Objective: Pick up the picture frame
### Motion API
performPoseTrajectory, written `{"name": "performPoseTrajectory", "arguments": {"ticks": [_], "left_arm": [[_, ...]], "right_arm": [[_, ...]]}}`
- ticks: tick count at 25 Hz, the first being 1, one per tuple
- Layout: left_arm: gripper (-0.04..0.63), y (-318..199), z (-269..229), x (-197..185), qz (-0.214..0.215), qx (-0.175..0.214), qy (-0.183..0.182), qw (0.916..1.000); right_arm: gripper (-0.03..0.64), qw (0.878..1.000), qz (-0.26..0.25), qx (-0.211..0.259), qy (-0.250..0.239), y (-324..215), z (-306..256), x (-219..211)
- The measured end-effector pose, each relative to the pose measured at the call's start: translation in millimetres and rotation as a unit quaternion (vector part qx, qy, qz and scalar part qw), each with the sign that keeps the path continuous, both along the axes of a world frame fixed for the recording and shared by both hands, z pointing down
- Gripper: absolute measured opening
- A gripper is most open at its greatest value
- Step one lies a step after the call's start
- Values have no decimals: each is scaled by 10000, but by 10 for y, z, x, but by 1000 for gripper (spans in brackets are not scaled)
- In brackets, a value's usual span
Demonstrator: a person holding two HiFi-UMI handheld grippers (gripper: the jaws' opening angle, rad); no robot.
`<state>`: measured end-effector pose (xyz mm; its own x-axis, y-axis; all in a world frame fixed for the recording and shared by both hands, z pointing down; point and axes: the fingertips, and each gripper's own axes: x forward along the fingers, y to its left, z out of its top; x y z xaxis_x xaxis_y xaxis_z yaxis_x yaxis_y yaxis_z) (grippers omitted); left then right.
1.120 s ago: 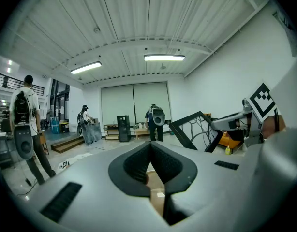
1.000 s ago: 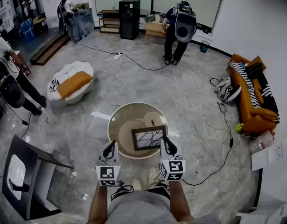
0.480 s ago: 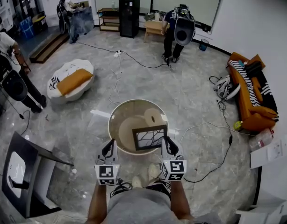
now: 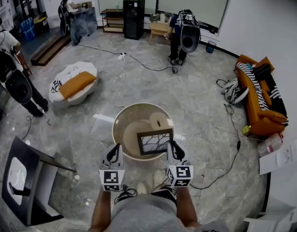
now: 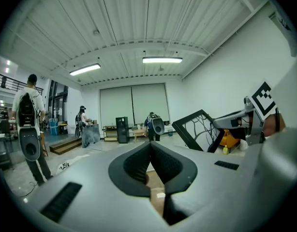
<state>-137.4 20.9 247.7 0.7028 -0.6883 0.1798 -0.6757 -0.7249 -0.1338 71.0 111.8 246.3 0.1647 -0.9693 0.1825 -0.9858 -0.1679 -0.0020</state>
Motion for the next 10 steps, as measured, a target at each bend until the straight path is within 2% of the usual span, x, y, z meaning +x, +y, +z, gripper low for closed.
{"name": "performPoseTrajectory", "arguments": {"ticks": [10], "left_arm": [[18,1,16,45,-10,-46,-30,10000]], "right_arm": [[64,10000,-12,-21,10,0,-7,39]]}}
